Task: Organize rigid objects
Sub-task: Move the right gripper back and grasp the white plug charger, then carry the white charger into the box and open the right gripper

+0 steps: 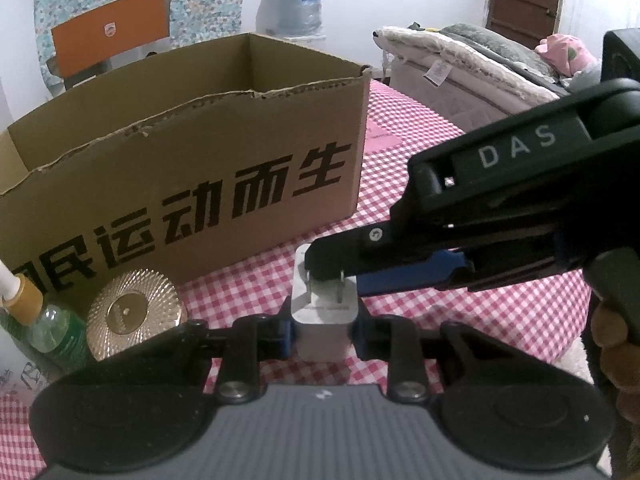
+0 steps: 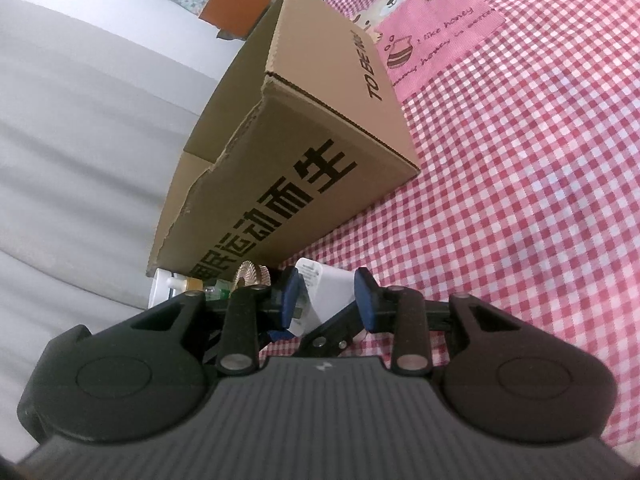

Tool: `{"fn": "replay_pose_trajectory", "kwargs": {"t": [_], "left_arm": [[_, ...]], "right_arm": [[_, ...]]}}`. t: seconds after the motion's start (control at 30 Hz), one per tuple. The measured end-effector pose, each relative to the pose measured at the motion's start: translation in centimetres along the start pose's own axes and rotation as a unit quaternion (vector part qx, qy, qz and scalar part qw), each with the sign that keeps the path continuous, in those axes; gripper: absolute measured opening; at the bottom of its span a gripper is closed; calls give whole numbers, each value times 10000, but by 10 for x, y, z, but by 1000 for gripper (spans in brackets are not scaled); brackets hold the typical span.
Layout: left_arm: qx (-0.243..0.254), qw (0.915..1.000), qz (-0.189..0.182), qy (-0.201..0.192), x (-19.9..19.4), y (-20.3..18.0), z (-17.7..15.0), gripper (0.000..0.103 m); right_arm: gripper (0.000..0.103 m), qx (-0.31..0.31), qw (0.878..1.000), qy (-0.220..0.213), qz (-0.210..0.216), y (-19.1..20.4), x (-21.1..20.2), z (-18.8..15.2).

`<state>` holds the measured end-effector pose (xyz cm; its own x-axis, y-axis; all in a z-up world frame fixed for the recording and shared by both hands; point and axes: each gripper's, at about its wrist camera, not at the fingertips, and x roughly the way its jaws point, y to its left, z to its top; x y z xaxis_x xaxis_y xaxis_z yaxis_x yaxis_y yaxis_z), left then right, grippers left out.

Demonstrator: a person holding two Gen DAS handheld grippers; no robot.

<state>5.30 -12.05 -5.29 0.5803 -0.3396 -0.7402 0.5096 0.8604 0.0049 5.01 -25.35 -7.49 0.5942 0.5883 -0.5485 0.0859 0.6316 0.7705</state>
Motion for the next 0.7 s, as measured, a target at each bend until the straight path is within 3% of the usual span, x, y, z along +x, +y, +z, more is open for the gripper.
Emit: {"fn": "replay_pose_trajectory", "kwargs": {"t": [0.7], "left_arm": [[-113, 9994, 205, -258, -39, -1, -3, 28]], "right_arm": [[31, -310, 9994, -49, 136, 38, 0, -4]]}}
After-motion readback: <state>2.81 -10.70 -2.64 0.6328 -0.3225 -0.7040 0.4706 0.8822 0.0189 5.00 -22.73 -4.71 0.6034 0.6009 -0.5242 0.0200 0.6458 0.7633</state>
